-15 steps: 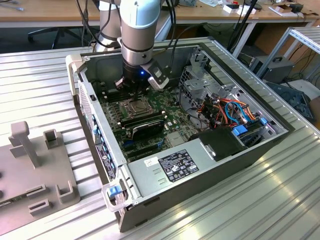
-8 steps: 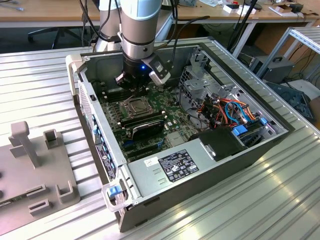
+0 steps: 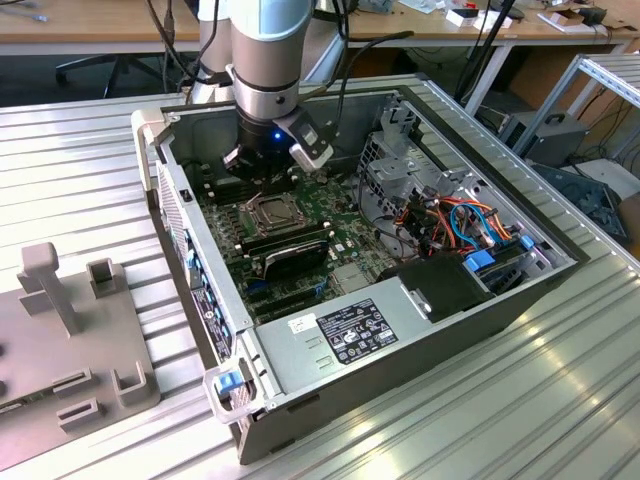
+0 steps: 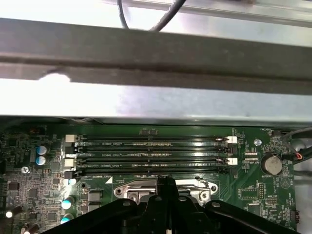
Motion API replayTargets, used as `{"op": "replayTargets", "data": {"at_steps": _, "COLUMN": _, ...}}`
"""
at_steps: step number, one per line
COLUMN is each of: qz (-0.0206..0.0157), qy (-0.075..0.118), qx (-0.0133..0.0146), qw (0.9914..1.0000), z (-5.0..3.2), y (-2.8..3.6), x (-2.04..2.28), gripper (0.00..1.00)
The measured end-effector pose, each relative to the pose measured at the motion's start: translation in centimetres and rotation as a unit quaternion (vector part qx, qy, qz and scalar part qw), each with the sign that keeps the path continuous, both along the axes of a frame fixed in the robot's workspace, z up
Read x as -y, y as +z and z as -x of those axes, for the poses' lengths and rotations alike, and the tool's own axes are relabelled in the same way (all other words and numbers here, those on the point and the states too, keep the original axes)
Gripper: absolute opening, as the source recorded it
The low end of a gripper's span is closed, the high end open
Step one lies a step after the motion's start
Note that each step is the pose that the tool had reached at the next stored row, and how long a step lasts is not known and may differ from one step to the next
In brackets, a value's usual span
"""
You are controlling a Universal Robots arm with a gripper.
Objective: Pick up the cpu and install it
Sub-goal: 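Install the first cpu locking lever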
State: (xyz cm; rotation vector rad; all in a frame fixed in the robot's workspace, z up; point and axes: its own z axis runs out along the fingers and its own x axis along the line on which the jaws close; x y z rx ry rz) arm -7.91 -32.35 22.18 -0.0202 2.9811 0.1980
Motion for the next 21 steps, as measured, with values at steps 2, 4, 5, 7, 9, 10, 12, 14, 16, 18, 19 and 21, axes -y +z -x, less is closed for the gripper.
{"op": "replayTargets", "data": {"at_steps": 2, "qz": 0.0000, "qy": 0.000, "qx": 0.0041, "qw": 0.99999, "z": 0.20, "y": 0.14, "x": -0.02, "gripper": 0.11}}
{"op": "replayTargets", "data": {"at_steps": 4, "qz": 0.0000, "qy": 0.000, "qx": 0.0091, "qw": 0.99996, "z": 0.31, "y": 0.51, "x": -0.03, "gripper": 0.11}}
{"op": "replayTargets", "data": {"at_steps": 5, "qz": 0.0000, "qy": 0.000, "qx": 0.0116, "qw": 0.99993, "z": 0.35, "y": 0.70, "x": -0.04, "gripper": 0.11}}
{"op": "replayTargets", "data": {"at_steps": 7, "qz": -0.0001, "qy": 0.000, "qx": 0.0166, "qw": 0.99986, "z": 0.44, "y": 0.94, "x": -0.05, "gripper": 0.11}}
{"op": "replayTargets", "data": {"at_steps": 9, "qz": -0.0003, "qy": 0.000, "qx": 0.0178, "qw": 0.99984, "z": 0.51, "y": 0.93, "x": -0.06, "gripper": 0.11}}
{"op": "replayTargets", "data": {"at_steps": 10, "qz": -0.0005, "qy": 0.000, "qx": 0.0178, "qw": 0.99984, "z": 0.56, "y": 0.90, "x": -0.05, "gripper": 0.11}}
{"op": "replayTargets", "data": {"at_steps": 12, "qz": -0.0128, "qy": 0.000, "qx": 0.0186, "qw": 0.99974, "z": 0.66, "y": 0.86, "x": -0.06, "gripper": 0.11}}
{"op": "replayTargets", "data": {"at_steps": 14, "qz": -0.0225, "qy": 0.000, "qx": 0.0197, "qw": 0.99955, "z": 0.70, "y": 0.86, "x": -0.06, "gripper": 0.11}}
{"op": "replayTargets", "data": {"at_steps": 16, "qz": -0.0285, "qy": 0.000, "qx": 0.0210, "qw": 0.99937, "z": 0.71, "y": 0.86, "x": -0.06, "gripper": 0.11}}
{"op": "replayTargets", "data": {"at_steps": 18, "qz": -0.0286, "qy": 0.000, "qx": 0.0210, "qw": 0.99937, "z": 0.71, "y": 0.80, "x": -0.06, "gripper": 0.11}}
{"op": "replayTargets", "data": {"at_steps": 19, "qz": -0.0287, "qy": 0.002, "qx": 0.0210, "qw": 0.99937, "z": 0.71, "y": 0.76, "x": -0.06, "gripper": 0.11}}
{"op": "replayTargets", "data": {"at_steps": 21, "qz": -0.0286, "qy": 0.009, "qx": 0.0207, "qw": 0.99934, "z": 0.70, "y": 0.73, "x": -0.07, "gripper": 0.11}}
